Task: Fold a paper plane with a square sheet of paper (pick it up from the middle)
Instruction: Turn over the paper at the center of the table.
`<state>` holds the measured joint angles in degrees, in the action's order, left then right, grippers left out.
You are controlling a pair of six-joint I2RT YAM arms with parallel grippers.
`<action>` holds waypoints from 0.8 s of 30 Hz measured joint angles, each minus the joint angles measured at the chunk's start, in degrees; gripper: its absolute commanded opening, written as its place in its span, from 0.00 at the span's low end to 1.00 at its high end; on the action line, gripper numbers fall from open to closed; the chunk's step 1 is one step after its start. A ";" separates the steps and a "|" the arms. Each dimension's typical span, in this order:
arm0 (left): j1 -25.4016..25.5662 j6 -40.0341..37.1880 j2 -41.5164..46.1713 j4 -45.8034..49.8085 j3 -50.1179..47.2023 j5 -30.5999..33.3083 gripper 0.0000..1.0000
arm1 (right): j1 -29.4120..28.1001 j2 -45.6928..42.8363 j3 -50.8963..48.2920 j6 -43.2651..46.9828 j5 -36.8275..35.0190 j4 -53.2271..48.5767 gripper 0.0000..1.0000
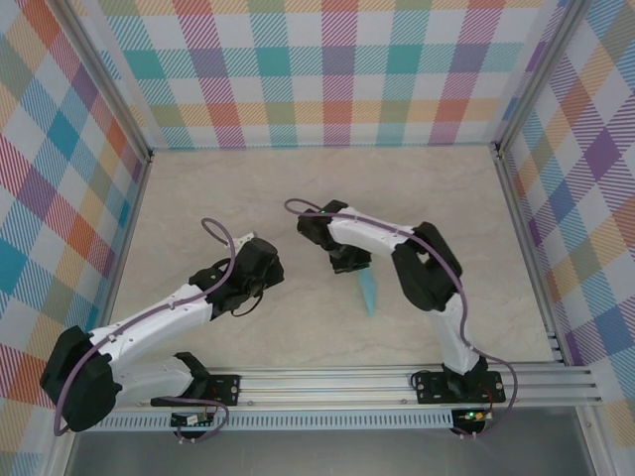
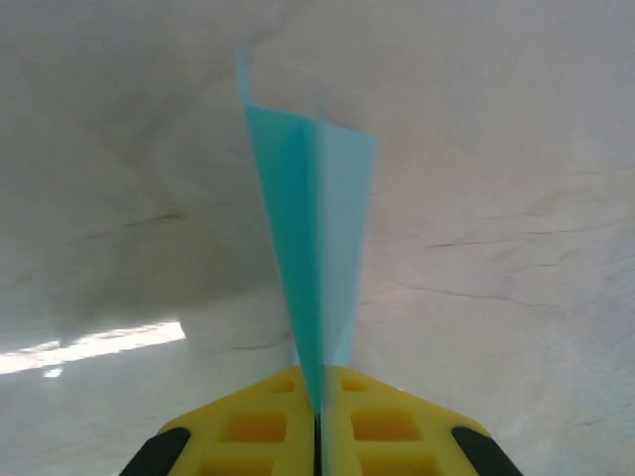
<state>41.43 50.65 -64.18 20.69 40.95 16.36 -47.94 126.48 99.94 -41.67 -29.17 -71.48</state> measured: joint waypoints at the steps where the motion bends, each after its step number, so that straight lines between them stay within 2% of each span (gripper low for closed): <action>1: -0.02 0.20 0.55 0.39 -0.07 0.46 0.23 | -0.85 2.29 2.08 -0.11 0.52 -0.20 0.15; 4: -0.04 0.59 1.51 0.92 -0.42 1.36 0.23 | -2.84 7.13 6.86 -0.22 3.28 -0.68 0.26; 7: -0.11 0.57 2.12 1.86 -0.48 1.38 0.24 | -3.45 7.23 8.57 0.20 6.03 -1.22 0.41; 11: -0.20 0.24 2.47 1.86 -0.59 1.25 0.25 | -3.45 1.97 5.03 2.12 12.28 5.64 0.69; 13: -0.39 -0.31 2.43 1.79 -0.59 0.85 0.26 | -3.39 -4.22 0.00 3.54 15.72 9.97 0.72; 15: -0.50 -0.74 2.05 1.64 -0.59 0.22 0.26 | -2.86 -11.06 -5.01 4.68 18.88 13.92 0.72; 17: -0.55 -0.96 1.25 1.62 -0.59 -0.63 0.26 | -2.34 -18.32 -10.29 5.11 22.01 18.43 0.68; 20: -0.72 -1.64 -0.52 0.57 -0.59 -2.62 0.26 | 0.87 -28.65 -20.79 5.05 28.13 27.45 0.42; 22: -0.76 -2.29 -2.51 -0.90 -0.57 -4.68 0.26 | 5.55 -34.32 -29.77 4.55 33.99 34.69 0.31; 24: -0.76 -2.56 -5.29 -2.32 -0.39 -7.50 0.26 | 10.45 -37.57 -38.12 3.54 39.56 41.22 0.27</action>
<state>40.66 48.10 -69.47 18.37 40.56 8.86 -37.50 88.90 61.82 -38.13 10.39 -30.26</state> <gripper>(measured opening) 0.261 0.312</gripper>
